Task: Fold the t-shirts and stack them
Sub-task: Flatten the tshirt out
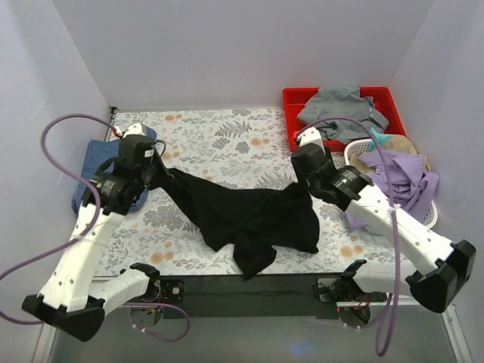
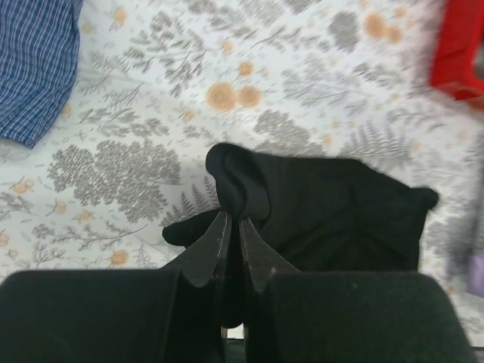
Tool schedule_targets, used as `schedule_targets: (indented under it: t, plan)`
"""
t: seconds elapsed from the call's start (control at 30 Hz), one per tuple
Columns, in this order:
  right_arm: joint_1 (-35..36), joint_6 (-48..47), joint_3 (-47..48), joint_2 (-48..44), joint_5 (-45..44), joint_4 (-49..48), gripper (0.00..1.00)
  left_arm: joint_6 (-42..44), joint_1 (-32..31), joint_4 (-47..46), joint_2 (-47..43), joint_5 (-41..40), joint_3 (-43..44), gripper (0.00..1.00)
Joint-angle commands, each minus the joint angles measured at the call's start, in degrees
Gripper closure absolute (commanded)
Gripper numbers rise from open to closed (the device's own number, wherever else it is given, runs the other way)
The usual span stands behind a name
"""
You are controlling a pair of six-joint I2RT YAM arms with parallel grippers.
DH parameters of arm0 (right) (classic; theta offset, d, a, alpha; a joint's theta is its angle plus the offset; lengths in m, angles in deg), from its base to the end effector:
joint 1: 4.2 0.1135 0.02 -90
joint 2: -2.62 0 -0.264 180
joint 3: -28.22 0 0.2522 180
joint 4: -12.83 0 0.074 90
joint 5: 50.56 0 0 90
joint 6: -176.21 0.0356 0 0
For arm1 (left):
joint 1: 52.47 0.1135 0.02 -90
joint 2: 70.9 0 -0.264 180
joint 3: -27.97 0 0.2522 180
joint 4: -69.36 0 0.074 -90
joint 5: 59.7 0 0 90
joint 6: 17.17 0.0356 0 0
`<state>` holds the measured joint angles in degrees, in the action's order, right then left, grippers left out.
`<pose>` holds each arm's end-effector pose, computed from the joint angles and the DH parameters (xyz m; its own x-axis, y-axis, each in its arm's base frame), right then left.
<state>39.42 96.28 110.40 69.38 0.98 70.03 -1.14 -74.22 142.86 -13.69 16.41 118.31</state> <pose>0.1853 0.1460 0.3553 -0.5107 -0.2975 -0.8067 -0.1169 0.9535 -0.2776 0.1619 -0.0554 0.4030 -0.3486 -0.8655 -0.3598 -0.5258 0.4984 -0.6893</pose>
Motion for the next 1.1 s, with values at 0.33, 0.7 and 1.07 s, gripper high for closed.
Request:
schedule_targets:
  t: [0.33, 0.7, 1.07]
  plan:
    - [0.5, -1.81, -0.11, -0.42, 14.78, 1.03, 0.16, 4.98, 0.23, -3.22, 6.6, -5.63, 2.18, 1.0]
    - [7.54, 1.62, -10.51, 8.73, 21.23, -11.79, 0.16, 3.4, 0.31, -12.63, 10.2, 1.14, -7.05, 1.0]
    - [7.89, -0.22, -3.91, 21.65, 19.4, -16.37, 0.16, 3.31, 0.23, -15.1, 11.61, 1.41, -8.99, 1.0]
